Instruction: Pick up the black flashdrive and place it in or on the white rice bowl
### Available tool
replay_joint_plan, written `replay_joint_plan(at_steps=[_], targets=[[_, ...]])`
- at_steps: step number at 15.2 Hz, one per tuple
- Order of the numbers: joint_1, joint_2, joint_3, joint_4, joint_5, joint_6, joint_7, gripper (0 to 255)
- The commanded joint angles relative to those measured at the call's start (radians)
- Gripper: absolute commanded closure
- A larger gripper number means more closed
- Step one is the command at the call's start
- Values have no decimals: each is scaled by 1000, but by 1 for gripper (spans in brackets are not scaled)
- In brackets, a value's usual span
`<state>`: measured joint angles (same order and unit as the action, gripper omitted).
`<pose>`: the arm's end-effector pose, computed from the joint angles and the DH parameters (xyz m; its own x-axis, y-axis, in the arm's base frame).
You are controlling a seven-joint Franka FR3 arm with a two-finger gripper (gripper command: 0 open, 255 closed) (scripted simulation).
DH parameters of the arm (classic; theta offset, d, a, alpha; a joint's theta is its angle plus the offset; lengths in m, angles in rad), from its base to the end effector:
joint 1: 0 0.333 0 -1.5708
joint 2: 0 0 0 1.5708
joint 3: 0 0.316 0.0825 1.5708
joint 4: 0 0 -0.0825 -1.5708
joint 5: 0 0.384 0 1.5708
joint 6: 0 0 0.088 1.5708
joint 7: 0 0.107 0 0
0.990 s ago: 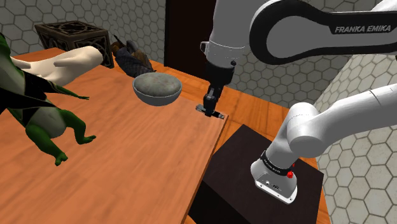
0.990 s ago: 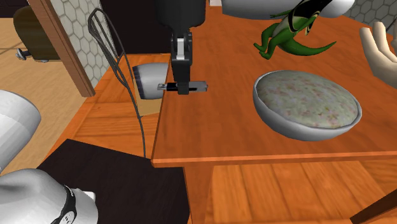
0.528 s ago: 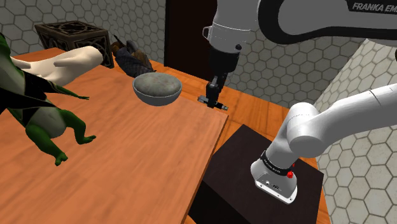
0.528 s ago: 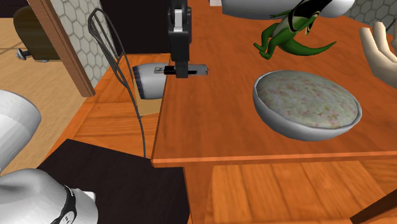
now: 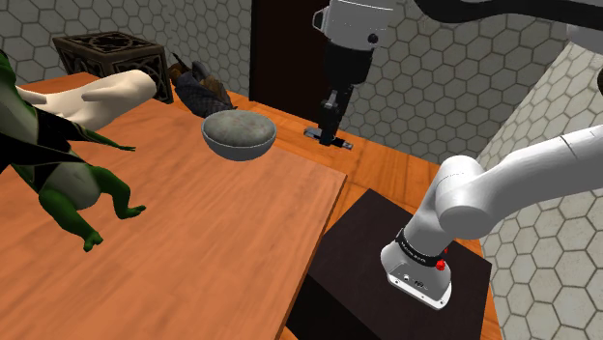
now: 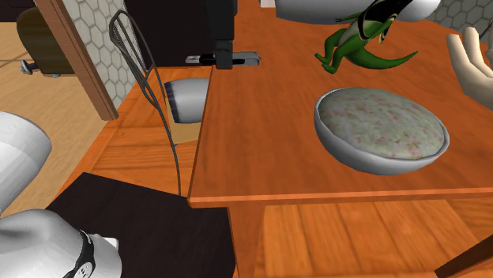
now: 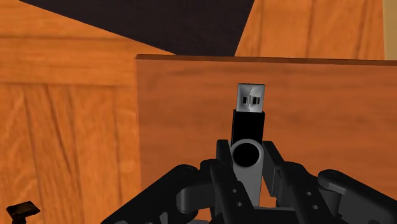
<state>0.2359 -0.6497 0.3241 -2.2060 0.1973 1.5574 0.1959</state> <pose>0.2746 0.2332 0.5996 0.9553 0.2947 -0.0245 0.2948 -0.9555 0.0014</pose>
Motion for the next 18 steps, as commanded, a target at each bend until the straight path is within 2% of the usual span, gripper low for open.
replay_joint_plan(at_steps=[1,3,9,18], targets=[[-2,7,-2,30,-3,-23,3,255],[-3,11,-3,49,-5,-38,4,255],[-53,236,5,215,-64,14,-13,255],[-91,597,23,565,-176,9,-4,255]])
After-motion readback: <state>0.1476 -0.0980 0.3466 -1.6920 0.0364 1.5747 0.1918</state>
